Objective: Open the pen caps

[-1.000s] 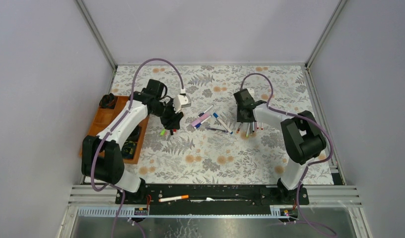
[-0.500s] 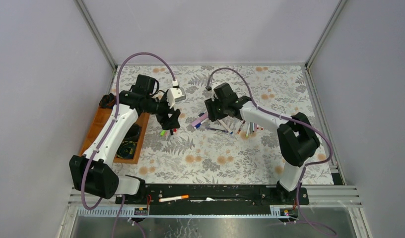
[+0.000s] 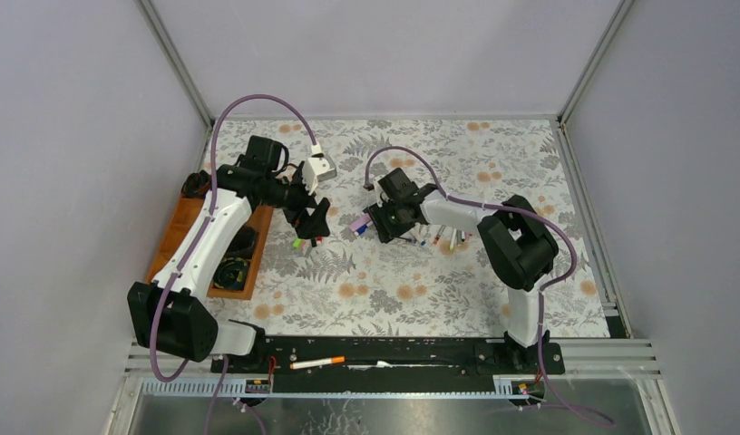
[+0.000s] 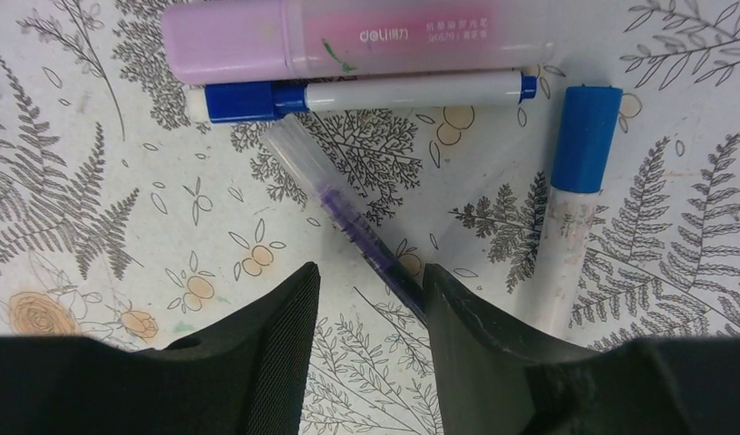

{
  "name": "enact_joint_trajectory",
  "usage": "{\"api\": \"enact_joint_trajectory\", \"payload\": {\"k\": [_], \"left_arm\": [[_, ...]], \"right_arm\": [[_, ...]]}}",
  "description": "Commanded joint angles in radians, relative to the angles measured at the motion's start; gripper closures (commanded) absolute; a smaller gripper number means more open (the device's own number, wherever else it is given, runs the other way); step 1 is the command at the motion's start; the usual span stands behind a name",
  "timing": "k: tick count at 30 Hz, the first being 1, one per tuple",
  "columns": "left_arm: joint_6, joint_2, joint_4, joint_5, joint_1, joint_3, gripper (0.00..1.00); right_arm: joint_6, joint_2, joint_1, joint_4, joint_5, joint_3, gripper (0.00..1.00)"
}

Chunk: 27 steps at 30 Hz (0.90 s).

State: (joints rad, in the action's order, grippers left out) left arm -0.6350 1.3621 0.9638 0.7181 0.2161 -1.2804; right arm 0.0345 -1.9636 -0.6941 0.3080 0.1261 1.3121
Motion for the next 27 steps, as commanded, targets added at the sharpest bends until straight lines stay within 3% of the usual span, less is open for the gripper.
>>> {"api": "enact_joint_trajectory", "payload": {"k": [1,11,17,22,27], "left_arm": [[0.025,-0.023,-0.011,0.012,-0.007,-0.004,0.01],[0.018,0.005,0.011,0.022,-0.006,-0.049,0.02],[-0.024,0.005,0.033,0.039,-0.006,-0.050,0.02],[-0.123,-0.010,0.051,0.081,-0.006,0.005,0.02],[-0.315,-0.016,0.104,0.153,-0.005,0.088,0.02]], "right_arm": [[-0.012,0.004,-0.009,-0.011,0.020,-0.042,0.49],[0.063,0.070,-0.102,-0.106,-0.015,-0.192,0.68],[0.073,0.107,-0.126,-0.130,-0.023,-0.249,1.00],[0.080,0.215,-0.126,-0.129,0.025,-0.279,1.00],[0.105,0.311,-0.127,-0.096,0.219,-0.258,1.00]]}}
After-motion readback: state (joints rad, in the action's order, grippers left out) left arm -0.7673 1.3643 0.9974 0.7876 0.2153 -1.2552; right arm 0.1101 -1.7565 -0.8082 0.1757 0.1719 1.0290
